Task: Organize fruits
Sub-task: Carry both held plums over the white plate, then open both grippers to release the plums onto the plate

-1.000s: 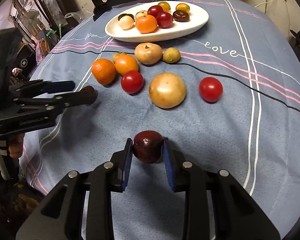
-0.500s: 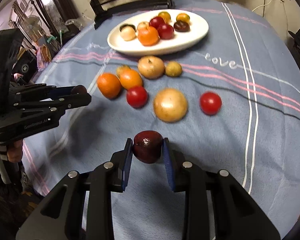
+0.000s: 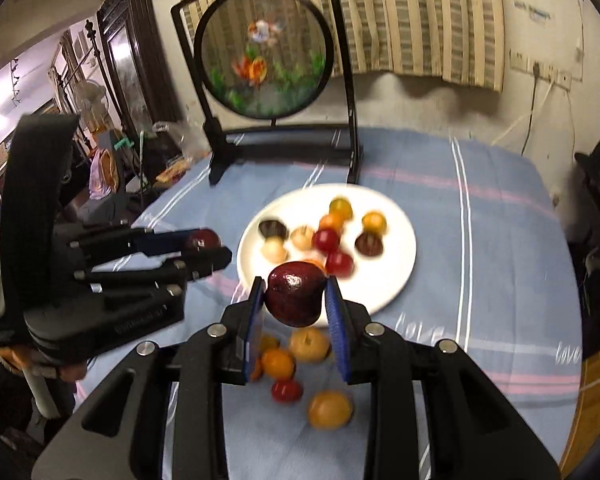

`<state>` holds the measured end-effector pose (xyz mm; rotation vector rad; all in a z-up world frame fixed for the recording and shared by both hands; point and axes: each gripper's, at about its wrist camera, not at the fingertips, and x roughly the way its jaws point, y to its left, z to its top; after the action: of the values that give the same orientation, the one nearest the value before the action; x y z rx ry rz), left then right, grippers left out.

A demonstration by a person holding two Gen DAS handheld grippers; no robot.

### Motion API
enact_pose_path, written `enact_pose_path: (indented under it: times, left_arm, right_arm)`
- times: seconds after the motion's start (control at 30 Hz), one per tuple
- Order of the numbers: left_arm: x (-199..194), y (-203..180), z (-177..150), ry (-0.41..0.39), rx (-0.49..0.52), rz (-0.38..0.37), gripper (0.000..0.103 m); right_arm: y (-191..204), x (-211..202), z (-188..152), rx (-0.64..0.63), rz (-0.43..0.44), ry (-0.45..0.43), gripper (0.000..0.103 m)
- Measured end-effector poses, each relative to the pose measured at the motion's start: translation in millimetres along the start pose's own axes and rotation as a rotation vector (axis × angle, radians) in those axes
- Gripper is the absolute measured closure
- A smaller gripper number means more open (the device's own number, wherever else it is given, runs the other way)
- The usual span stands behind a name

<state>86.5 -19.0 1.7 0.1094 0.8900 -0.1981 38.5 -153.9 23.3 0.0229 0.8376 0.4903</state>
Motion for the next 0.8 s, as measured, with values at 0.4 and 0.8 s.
enact_pose_path:
  times: [0.4,0.8]
  left_arm:
    - [82,15,28,0.079,-0.031,0.056,0.071]
    - [160,31,34,0.184,-0.054,0.070,0.070]
  right_arm:
    - [-42,71,46,0.032,-0.008,0.037,0.073]
    - [-68,163,61,0.042,0.006,0.173,0.073]
